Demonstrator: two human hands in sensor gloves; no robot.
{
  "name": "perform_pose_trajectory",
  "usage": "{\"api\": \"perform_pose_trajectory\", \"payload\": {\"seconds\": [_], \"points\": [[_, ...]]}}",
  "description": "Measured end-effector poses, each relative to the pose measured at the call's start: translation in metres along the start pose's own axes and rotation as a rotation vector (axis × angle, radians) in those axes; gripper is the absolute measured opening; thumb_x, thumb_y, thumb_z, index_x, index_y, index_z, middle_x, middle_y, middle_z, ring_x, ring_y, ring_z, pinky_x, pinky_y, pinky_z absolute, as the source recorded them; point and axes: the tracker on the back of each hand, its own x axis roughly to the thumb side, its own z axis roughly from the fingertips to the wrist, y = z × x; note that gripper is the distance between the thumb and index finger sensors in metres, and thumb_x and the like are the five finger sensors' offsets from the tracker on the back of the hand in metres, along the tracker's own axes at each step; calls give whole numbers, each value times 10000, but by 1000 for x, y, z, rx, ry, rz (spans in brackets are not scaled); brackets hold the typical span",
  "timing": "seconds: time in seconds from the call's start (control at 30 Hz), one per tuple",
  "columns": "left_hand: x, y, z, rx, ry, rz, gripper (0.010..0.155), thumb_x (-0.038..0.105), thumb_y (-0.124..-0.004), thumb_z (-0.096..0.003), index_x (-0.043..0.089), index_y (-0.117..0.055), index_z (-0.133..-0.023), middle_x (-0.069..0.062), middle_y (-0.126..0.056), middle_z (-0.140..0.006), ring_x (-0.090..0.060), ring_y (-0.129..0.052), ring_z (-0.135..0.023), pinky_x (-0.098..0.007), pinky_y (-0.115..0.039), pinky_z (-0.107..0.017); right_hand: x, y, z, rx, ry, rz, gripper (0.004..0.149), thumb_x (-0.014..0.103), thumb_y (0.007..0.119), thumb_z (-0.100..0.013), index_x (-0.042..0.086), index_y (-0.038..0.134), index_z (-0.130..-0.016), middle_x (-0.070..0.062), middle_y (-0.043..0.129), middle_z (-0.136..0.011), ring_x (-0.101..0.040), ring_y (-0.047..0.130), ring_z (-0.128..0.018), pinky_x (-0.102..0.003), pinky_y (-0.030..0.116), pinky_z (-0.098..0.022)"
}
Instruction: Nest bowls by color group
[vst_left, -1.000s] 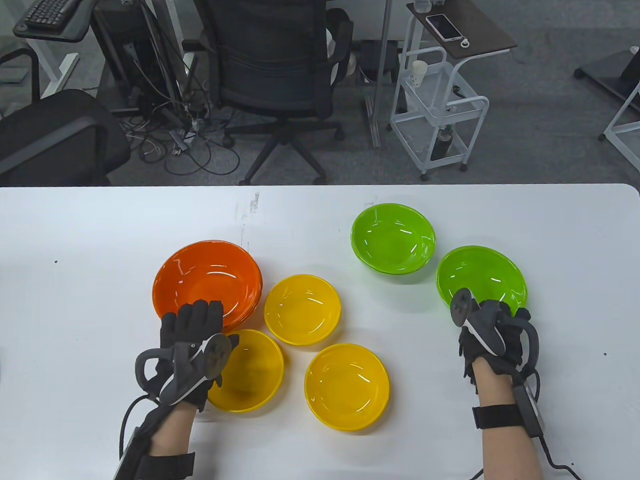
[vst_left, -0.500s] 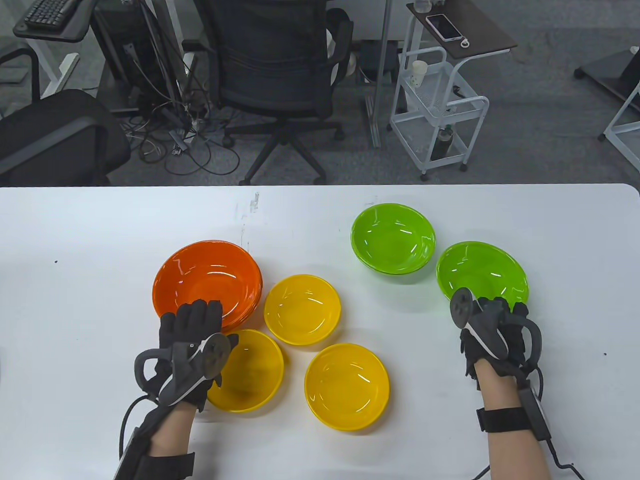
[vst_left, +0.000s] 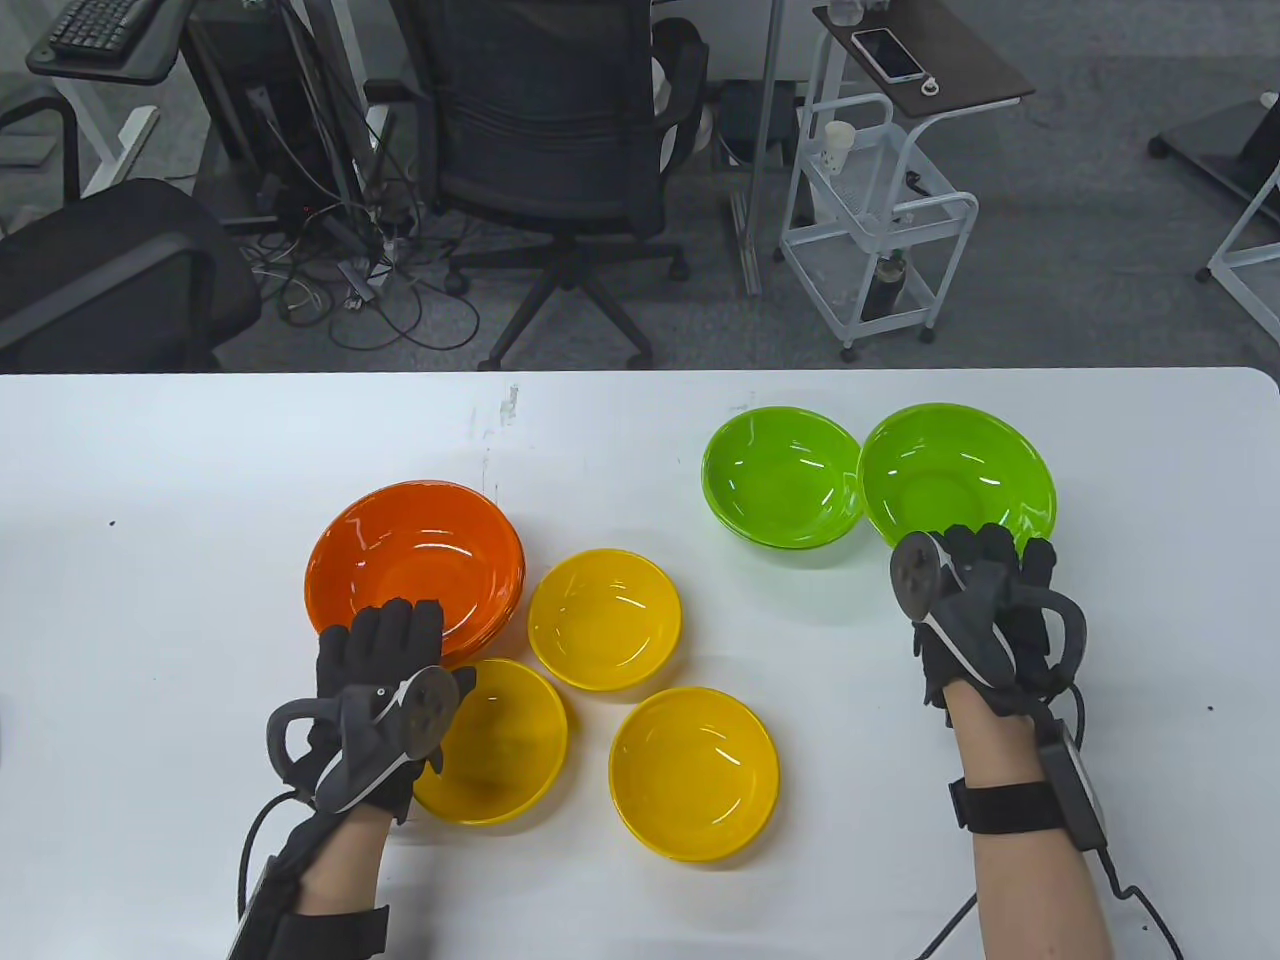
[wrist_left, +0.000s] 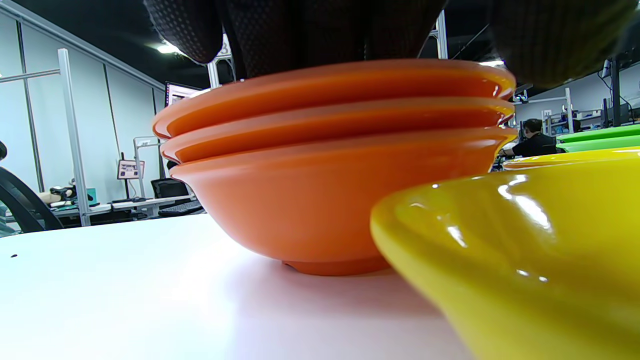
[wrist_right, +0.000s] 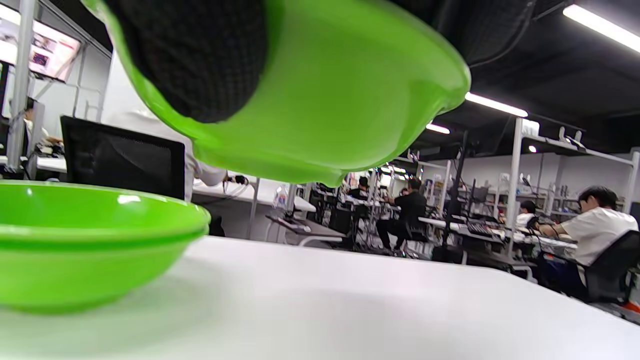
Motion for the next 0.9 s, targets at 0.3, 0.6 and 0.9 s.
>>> {"api": "perform_pose_trajectory", "payload": {"seconds": [0.3,0.6,0.9], "points": [[-3,3,1,9,11,10,738,665,-743,-402,316,-709,-1051,-25,-805,-1093,-303,-852,-1008,-527,-603,-781,36,1,-18,-7,-29,-15,399,380,843,-368,345,880,-764,70,918,-856,-279,839,-917,-602,579,-688],[-4,4,2,15,12,14,745,664,-743,-402,308,-707,-1055,-27,-805,-1093,-305,-851,-1008,-528,-602,-781,79,32,-29,14,-101,6,404,385,839,-366,347,875,-767,65,909,-866,-284,829,-922,-597,575,-690],[-4,4,2,17,11,16,740,666,-741,-402,316,-705,-1053,-26,-804,-1095,-305,-850,-1009,-528,-602,-781,115,56,-31,59,-155,77,413,377,828,-369,346,864,-779,60,887,-890,-295,805,-936,-600,560,-693]]}}
